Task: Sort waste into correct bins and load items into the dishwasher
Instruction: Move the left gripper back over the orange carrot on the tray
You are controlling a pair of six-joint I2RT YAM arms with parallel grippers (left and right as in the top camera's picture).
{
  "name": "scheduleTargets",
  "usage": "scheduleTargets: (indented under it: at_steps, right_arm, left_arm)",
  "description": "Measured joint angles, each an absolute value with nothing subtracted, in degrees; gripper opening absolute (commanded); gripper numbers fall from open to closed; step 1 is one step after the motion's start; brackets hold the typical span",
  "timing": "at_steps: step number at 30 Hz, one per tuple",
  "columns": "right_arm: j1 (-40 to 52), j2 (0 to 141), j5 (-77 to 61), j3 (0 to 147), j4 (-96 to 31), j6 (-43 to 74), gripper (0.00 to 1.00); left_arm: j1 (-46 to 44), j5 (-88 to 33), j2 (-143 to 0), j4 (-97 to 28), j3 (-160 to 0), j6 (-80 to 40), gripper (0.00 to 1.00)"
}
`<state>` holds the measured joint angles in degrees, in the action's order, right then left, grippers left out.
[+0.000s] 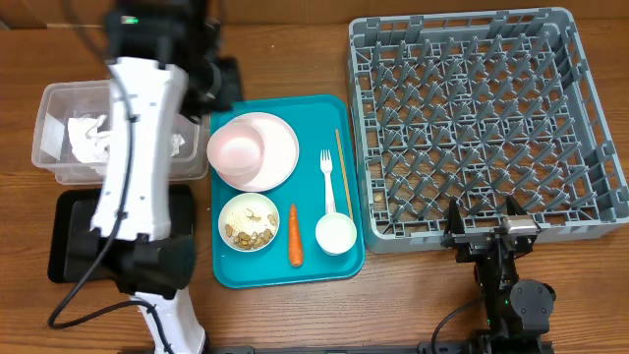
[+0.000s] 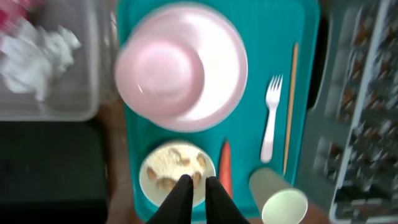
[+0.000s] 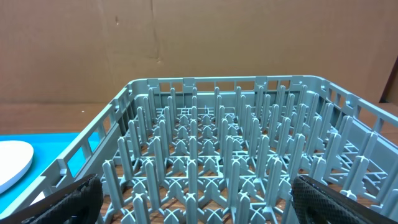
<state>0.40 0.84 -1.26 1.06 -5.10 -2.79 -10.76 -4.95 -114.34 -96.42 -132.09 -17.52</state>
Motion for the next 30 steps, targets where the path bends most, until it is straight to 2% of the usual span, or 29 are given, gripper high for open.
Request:
scheduleTargets:
  at_steps: [5,8,15,21,30]
  right_arm:
    - [0.4,0.8,-1.3,1.1,-5.1,-2.8,1.0]
    - [0.4,0.8,-1.3,1.1,-5.1,-2.8,1.0]
    - [0.4,0.8,-1.3,1.1,-5.1,-2.8,1.0]
    - [0.4,0.8,-1.3,1.1,-5.1,-2.8,1.0]
    - [0.4,0.8,-1.3,1.1,-5.1,-2.8,1.0]
  left_arm:
    - [-15.6,-4.5,-110.9,-96.7,-120.7,-17.8,0.1]
    - [-19.2,-4.2,-108.0,-96.6,-115.7,-18.1,0.07]
    - [-29.9,0.3,-105.8,-95.3,-106.3,-23.2,0.07]
    - [-35.1,3.9,-105.8,-93.0,-104.4,-27.9,0.07]
    - [-37.9,5.1,-105.8,-92.2,-104.4,-31.1,0.06]
